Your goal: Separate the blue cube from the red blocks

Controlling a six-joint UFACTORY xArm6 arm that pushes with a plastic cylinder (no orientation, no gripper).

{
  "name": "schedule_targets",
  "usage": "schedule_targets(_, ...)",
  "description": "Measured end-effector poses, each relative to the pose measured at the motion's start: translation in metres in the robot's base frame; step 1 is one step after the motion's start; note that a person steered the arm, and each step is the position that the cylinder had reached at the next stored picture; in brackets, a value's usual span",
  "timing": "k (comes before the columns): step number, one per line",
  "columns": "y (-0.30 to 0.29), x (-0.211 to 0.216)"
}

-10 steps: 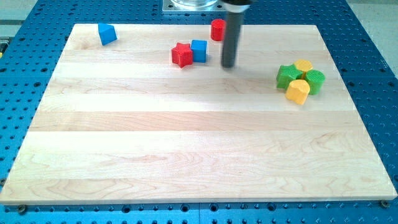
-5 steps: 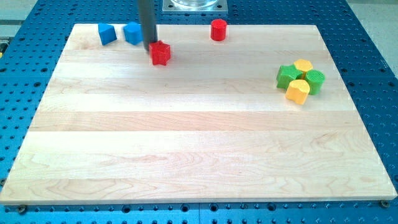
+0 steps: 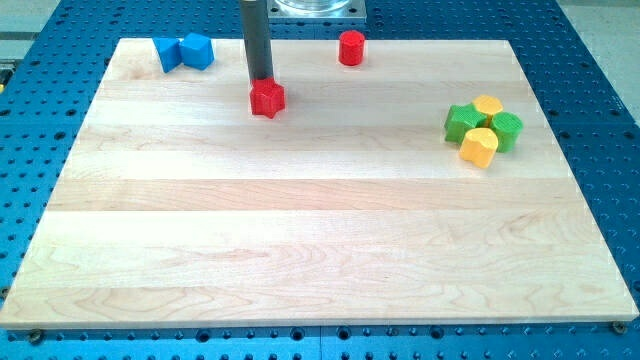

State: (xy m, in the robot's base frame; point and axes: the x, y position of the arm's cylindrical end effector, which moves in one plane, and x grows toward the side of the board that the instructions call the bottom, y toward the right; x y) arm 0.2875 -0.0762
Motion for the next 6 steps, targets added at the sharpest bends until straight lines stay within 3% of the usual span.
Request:
schedule_targets(4, 0.005, -0.001)
schedule_targets(6, 0.079, -0.015)
